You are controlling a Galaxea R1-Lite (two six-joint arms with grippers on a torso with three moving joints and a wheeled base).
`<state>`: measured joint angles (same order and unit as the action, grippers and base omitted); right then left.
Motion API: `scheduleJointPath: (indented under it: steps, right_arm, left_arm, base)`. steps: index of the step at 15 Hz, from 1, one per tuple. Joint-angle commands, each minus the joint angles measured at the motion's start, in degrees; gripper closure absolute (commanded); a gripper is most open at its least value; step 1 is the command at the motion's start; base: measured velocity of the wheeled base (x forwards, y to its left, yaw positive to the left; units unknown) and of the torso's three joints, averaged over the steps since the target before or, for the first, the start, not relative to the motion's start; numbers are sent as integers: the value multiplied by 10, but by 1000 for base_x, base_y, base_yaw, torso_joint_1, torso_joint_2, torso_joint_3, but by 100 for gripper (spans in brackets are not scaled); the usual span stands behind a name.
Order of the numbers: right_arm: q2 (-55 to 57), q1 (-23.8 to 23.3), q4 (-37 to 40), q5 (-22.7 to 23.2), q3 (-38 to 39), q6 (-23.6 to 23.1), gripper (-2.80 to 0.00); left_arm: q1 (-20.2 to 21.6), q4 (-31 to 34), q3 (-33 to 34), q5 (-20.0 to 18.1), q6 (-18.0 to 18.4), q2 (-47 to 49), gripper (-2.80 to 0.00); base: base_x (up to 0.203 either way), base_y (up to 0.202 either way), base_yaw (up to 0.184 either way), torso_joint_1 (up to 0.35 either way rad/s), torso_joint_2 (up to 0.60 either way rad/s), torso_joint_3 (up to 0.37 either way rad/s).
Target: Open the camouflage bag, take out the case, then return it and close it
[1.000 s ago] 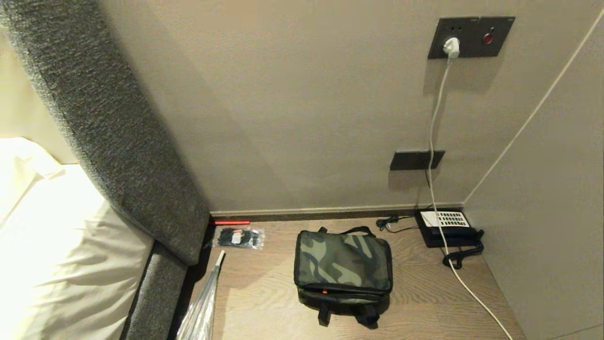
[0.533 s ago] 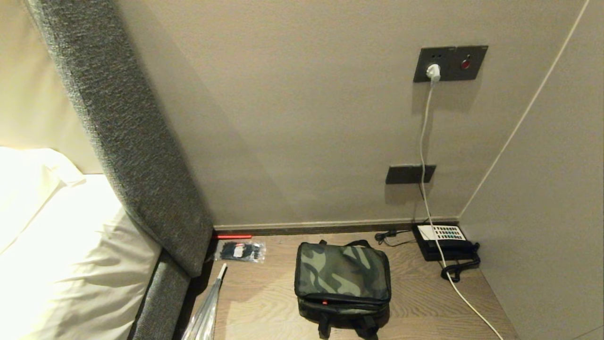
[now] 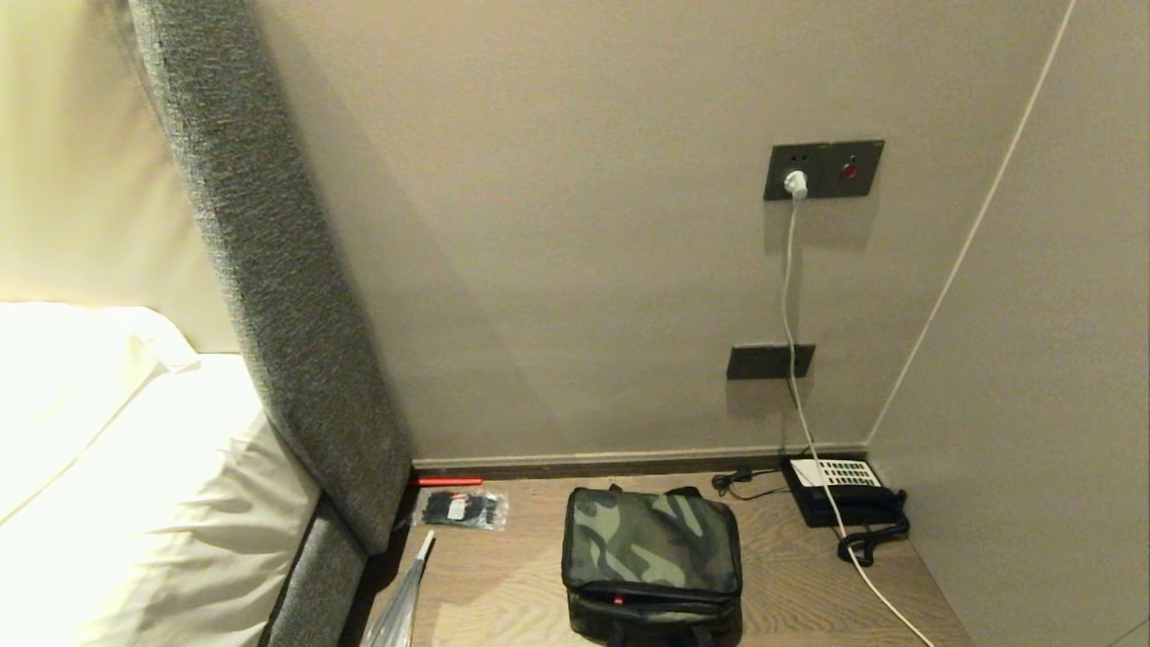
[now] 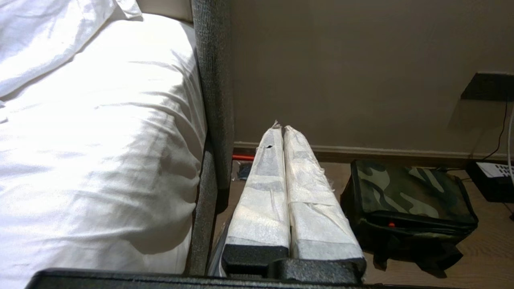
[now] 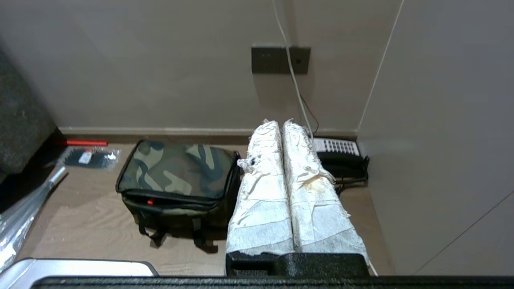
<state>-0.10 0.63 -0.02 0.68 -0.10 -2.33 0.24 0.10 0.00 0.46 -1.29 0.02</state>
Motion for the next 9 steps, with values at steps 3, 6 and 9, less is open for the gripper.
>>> scheduleJointPath:
  steps: [3, 6, 9]
  right_arm:
    - [-3, 0, 0, 0, 0, 0, 0]
    - [-3, 0, 0, 0, 0, 0, 0]
    - [-3, 0, 0, 0, 0, 0, 0]
  left_arm:
    - [0, 0, 2, 0, 0, -1, 0]
    - [0, 0, 2, 0, 1, -1, 0]
    - [0, 0, 2, 0, 5, -1, 0]
  base:
    - [0, 0, 0, 4, 5, 199]
    - [0, 0, 0, 3, 4, 199]
    - [0, 0, 0, -2, 0, 83]
